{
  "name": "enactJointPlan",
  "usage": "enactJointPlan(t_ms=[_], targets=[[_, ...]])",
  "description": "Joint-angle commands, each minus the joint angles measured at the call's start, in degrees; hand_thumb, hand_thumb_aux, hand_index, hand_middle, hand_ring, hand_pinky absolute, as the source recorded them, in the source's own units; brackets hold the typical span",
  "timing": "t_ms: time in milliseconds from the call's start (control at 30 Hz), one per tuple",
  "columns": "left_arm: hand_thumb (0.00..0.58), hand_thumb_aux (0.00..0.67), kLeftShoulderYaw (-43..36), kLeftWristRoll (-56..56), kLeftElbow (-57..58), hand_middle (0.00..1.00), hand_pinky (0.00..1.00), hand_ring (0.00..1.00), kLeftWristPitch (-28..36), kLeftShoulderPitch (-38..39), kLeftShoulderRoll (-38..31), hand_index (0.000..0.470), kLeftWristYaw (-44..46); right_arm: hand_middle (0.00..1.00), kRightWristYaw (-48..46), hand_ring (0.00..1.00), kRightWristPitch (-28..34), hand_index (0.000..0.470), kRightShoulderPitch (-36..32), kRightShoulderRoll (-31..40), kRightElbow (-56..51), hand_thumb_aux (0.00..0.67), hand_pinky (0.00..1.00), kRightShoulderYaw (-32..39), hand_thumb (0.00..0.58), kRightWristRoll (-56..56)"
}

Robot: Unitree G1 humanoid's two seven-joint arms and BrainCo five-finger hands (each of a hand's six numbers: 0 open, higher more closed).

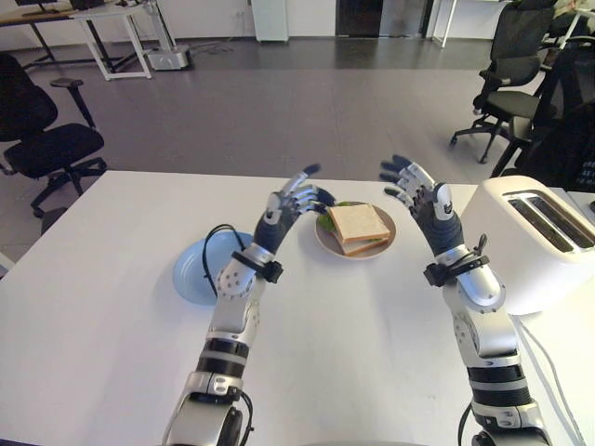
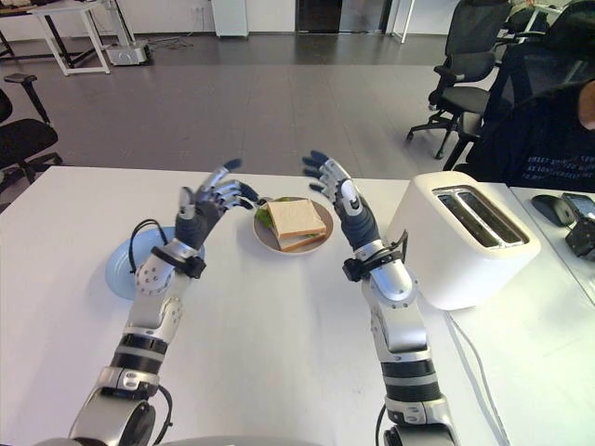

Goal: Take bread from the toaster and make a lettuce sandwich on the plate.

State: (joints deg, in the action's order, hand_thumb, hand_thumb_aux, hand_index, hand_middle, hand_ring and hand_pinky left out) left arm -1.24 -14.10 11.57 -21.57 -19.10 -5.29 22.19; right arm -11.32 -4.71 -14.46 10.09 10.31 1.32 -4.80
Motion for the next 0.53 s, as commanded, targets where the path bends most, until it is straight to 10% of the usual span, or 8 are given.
enactJointPlan(t_ms=[33, 533], targets=[[0.0, 0.0, 0.68, 3.11, -2.69, 0.0, 0.0, 0.0, -1.88, 3.39, 1.2, 0.0, -3.52, 0.0, 2.95, 0.0, -2.17, 0.0, -1.35, -2.49, -0.98, 0.0, 0.0, 0.59, 0.0, 2.59], [0.0, 0.0, 0.89, 6.25, -1.59, 0.0, 0.0, 0.0, -6.29, 4.86, 1.02, 0.0, -6.65, 0.0, 5.73, 0.0, -8.58, 0.0, -3.09, -3.06, -5.79, 0.0, 0.0, -1.54, 0.0, 4.31]])
